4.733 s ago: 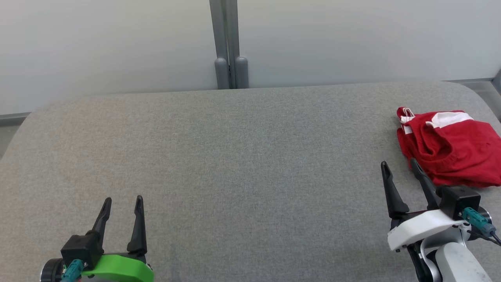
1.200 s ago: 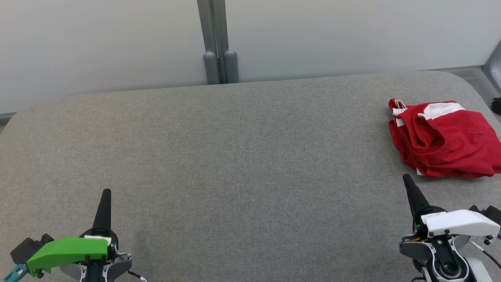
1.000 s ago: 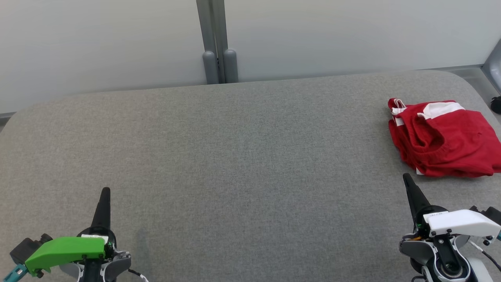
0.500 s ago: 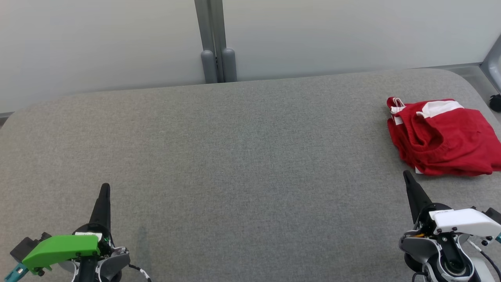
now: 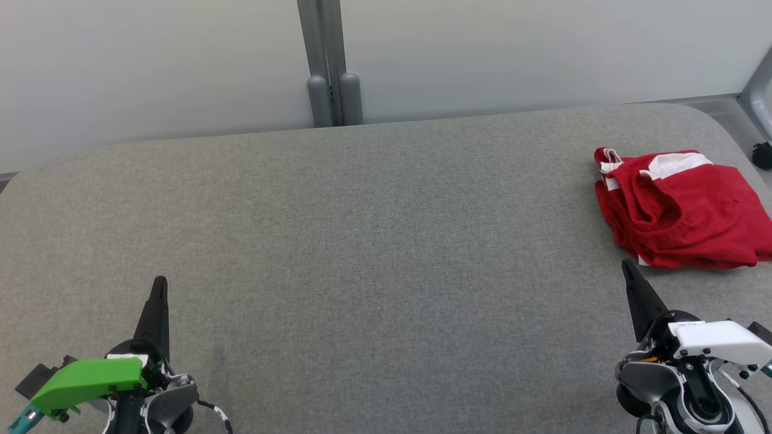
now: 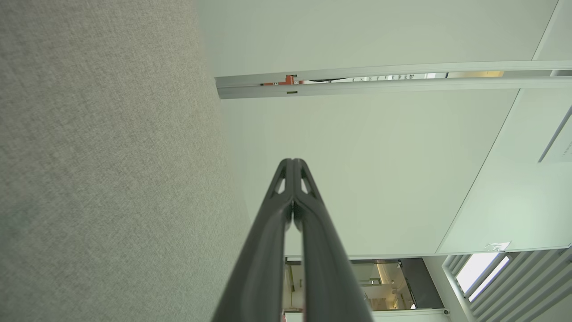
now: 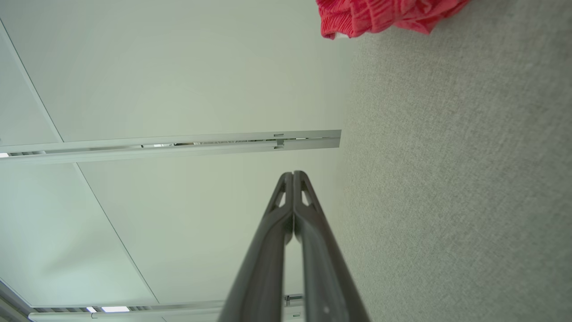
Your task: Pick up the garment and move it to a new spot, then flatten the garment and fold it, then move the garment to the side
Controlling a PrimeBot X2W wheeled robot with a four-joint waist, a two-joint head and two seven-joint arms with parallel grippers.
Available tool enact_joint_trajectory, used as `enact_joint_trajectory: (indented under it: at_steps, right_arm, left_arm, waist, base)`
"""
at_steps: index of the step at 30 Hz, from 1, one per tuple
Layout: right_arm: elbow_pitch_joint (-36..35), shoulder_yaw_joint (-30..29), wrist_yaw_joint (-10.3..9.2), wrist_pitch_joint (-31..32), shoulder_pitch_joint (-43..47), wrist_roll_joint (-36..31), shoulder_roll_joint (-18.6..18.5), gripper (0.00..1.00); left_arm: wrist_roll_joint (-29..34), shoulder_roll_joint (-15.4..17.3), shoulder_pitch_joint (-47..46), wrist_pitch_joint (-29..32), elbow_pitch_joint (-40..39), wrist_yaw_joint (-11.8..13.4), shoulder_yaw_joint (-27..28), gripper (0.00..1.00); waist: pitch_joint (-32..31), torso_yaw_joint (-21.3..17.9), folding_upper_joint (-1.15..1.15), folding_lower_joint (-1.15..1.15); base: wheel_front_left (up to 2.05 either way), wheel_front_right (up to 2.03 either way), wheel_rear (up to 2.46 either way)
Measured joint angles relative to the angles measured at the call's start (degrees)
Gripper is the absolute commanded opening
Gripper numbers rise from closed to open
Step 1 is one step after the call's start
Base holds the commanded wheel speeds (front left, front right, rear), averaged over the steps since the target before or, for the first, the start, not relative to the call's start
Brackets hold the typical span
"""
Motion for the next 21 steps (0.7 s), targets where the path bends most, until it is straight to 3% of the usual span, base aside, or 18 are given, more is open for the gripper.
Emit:
enact_joint_trajectory:
  at_steps: [21]
  right_arm:
    - [0.0,0.0,0.00,0.0,0.0,0.0,0.0,0.00]
  left_arm:
    - [0.0,0.0,0.0,0.0,0.0,0.0,0.0,0.00]
  waist:
    - [0.0,0.0,0.00,0.00]
  base:
    - [0.00,0.00,0.00]
